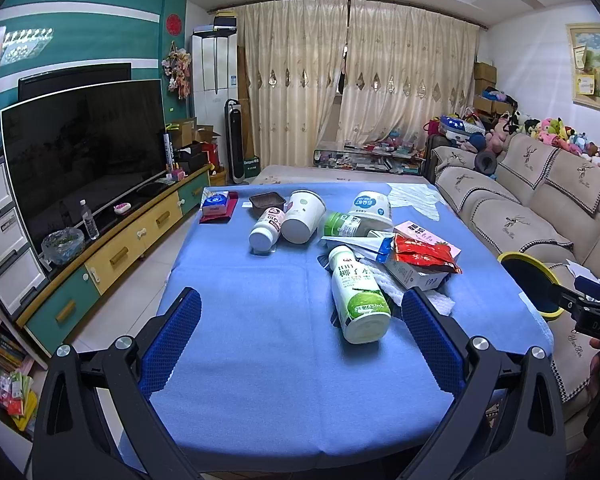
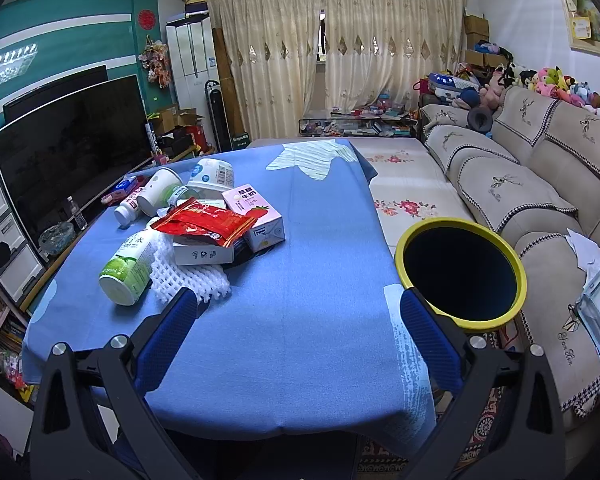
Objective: Collect trash
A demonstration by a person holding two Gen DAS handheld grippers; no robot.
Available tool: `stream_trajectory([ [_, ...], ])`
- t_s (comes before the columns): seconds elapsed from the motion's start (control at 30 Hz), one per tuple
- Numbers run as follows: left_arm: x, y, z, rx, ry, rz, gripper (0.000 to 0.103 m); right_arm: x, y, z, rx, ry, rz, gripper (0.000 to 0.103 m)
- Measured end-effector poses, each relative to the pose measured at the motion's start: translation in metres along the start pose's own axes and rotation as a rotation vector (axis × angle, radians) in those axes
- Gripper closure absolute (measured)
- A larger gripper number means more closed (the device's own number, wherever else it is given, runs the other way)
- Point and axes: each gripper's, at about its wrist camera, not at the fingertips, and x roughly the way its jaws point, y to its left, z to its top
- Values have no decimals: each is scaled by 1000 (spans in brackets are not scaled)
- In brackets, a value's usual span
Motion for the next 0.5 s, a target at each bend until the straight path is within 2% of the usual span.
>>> stream_trajectory([
  [0.5, 27, 4, -7, -25, 48, -5, 4, 29, -3, -1, 0, 41, 6, 6],
])
